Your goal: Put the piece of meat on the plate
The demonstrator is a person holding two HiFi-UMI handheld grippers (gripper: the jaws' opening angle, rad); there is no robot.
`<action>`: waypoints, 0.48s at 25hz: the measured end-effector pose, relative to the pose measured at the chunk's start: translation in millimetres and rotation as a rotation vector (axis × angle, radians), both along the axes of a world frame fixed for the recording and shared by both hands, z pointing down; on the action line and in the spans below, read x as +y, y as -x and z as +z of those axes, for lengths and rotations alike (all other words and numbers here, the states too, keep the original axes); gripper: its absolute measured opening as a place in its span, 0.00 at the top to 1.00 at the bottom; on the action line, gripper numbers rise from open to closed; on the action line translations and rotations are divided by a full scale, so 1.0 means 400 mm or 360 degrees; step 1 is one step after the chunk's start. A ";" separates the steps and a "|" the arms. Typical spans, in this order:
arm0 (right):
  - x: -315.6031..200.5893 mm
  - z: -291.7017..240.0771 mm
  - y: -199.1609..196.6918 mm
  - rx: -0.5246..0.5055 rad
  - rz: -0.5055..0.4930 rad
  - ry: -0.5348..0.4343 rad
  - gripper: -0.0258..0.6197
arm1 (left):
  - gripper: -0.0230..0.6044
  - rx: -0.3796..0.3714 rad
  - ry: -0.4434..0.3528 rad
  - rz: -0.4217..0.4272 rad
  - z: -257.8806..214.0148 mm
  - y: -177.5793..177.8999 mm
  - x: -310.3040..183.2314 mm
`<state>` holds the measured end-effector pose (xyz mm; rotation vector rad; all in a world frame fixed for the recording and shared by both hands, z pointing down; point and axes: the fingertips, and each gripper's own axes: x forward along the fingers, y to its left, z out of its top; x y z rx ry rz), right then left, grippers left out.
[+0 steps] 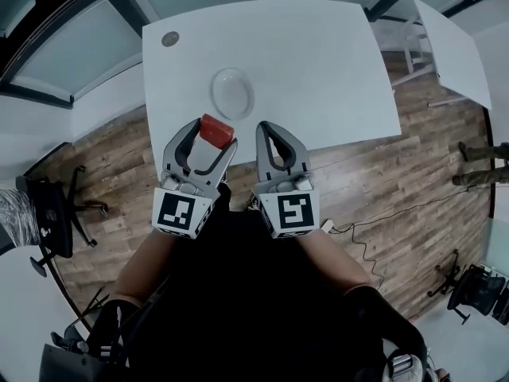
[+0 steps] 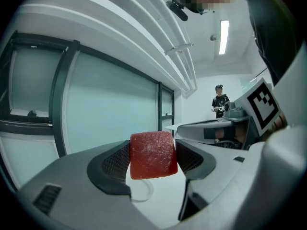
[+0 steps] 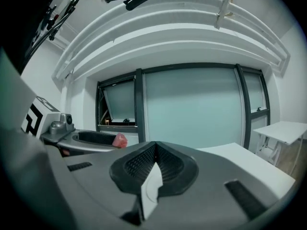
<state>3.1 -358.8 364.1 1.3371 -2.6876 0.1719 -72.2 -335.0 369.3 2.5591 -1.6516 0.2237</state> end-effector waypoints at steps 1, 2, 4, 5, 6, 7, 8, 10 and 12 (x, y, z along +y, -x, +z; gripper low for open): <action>-0.013 0.015 0.004 0.0004 0.0022 0.0016 0.96 | 0.49 -0.0007 0.0018 0.0020 0.019 0.005 -0.016; -0.026 0.032 0.010 -0.0004 0.0040 0.0032 0.96 | 0.49 -0.0014 0.0037 0.0042 0.037 0.009 -0.034; -0.052 0.063 0.020 -0.0016 0.0075 0.0060 0.96 | 0.49 -0.0028 0.0079 0.0087 0.067 0.010 -0.066; -0.062 0.079 0.023 -0.0008 0.0092 0.0072 0.96 | 0.49 -0.0031 0.0101 0.0109 0.082 0.009 -0.079; -0.072 0.095 0.025 0.0007 0.0107 0.0085 0.96 | 0.49 -0.0032 0.0119 0.0129 0.097 0.006 -0.090; -0.081 0.112 0.027 0.0024 0.0121 0.0100 0.96 | 0.49 -0.0031 0.0139 0.0146 0.114 0.005 -0.101; -0.091 0.130 0.028 0.0040 0.0133 0.0119 0.96 | 0.49 -0.0031 0.0166 0.0162 0.133 0.004 -0.110; -0.113 0.169 0.030 0.0069 0.0161 0.0163 0.96 | 0.49 -0.0040 0.0229 0.0191 0.176 0.006 -0.131; -0.134 0.208 0.028 0.0092 0.0196 0.0207 0.96 | 0.49 -0.0055 0.0274 0.0217 0.218 0.011 -0.152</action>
